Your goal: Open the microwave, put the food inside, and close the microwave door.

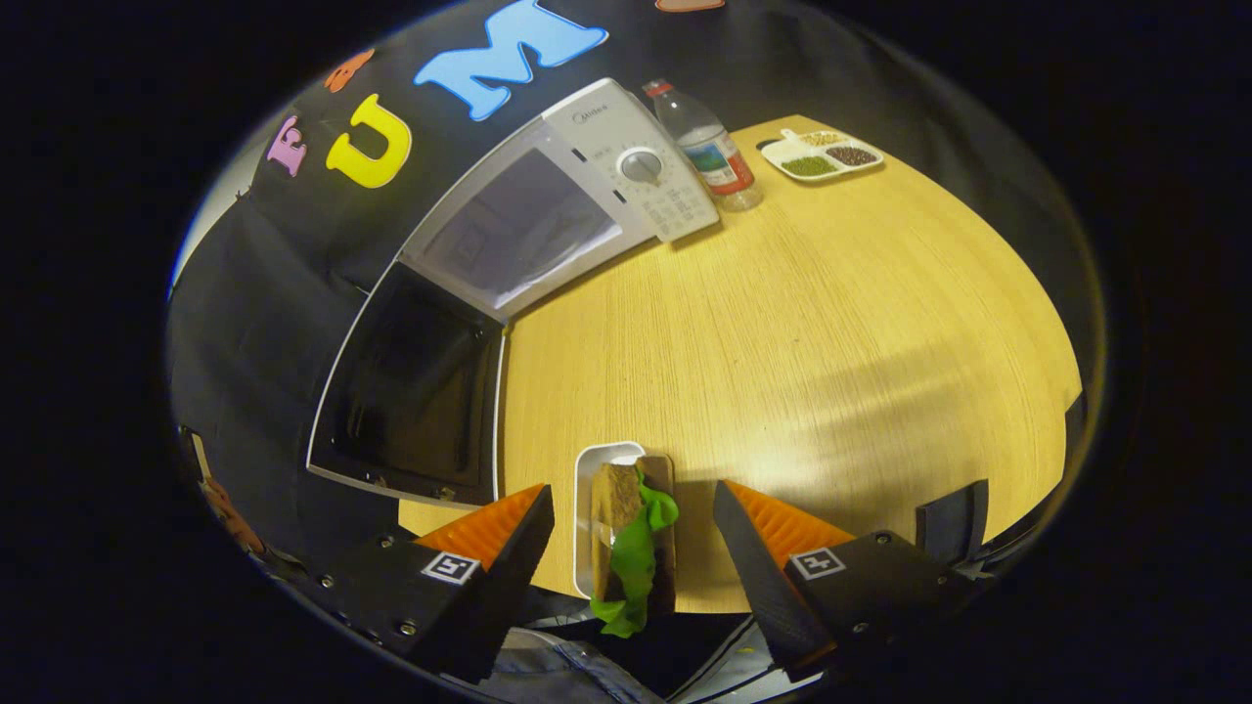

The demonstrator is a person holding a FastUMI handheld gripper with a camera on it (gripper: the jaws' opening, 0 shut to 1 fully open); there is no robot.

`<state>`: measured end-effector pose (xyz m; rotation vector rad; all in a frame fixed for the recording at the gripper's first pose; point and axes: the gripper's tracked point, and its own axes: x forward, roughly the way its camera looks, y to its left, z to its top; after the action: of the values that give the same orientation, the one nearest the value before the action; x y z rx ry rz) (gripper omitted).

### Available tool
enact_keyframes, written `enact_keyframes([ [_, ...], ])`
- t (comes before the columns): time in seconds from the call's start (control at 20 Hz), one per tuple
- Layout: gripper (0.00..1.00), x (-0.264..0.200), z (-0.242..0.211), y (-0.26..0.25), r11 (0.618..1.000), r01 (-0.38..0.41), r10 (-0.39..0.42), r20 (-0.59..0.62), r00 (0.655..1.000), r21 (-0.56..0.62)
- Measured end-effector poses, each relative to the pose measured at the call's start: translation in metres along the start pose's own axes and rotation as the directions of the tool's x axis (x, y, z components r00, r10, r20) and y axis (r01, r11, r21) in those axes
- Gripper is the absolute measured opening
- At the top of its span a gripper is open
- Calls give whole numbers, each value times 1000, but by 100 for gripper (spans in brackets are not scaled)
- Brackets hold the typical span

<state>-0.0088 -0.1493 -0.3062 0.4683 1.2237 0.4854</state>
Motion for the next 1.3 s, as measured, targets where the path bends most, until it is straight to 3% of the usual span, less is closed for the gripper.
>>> enact_keyframes([
  [0.1, 96, 6, -11, 5, 999, -33, 34, -49, 998, 20],
  [0.2, 54, 6, -17, 6, 999, -37, 39, -84, 996, 21],
  [0.25, 41, 7, -17, 10, 998, -47, 50, -96, 994, 29],
  [0.3, 41, 6, -16, 11, 999, -39, 41, -94, 995, 27],
  [0.35, 28, 2, -15, 12, 999, -31, 33, -94, 995, 15],
  [0.55, 27, -16, 7, 41, 997, -75, 74, -32, 997, -25],
  [0.75, 27, -10, 58, 81, 988, -142, 147, 87, 985, -55],
  [0.95, 27, 18, 111, 126, 964, -264, 265, 206, 942, -34],
  [1.3, 27, 73, 193, 173, 941, -336, 318, 395, 862, -24],
])
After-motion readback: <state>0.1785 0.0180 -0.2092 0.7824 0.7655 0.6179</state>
